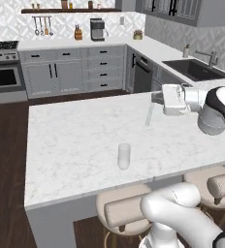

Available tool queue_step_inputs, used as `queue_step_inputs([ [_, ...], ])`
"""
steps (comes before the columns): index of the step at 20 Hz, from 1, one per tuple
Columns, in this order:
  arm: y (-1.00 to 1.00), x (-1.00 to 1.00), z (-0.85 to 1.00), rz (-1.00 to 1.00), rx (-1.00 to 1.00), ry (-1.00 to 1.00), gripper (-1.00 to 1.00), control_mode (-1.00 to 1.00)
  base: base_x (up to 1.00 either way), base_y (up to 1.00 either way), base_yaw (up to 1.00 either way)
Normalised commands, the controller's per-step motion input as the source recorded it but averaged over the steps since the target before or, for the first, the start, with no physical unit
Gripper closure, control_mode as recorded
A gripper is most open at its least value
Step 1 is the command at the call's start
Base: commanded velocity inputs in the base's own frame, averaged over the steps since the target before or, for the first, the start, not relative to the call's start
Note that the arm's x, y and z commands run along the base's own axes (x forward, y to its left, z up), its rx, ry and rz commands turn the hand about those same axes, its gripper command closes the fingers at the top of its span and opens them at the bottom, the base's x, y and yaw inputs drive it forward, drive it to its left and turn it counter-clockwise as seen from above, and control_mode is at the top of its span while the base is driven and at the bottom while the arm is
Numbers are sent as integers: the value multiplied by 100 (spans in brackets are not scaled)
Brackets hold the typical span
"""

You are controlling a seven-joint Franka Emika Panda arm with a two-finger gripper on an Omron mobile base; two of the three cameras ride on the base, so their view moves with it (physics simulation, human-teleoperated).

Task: Take a straw from the drawer in front and place it inside the glass cup on the dining counter.

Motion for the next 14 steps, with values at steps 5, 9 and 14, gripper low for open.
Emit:
queue_step_inputs([
  [5,6,10,-17,30,0,0,100,-100,0,0,0],
  [9,0,0,-42,24,-12,-4,100,-100,0,0,0],
  [14,17,0,-57,22,-2,0,100,-100,0,0,0],
])
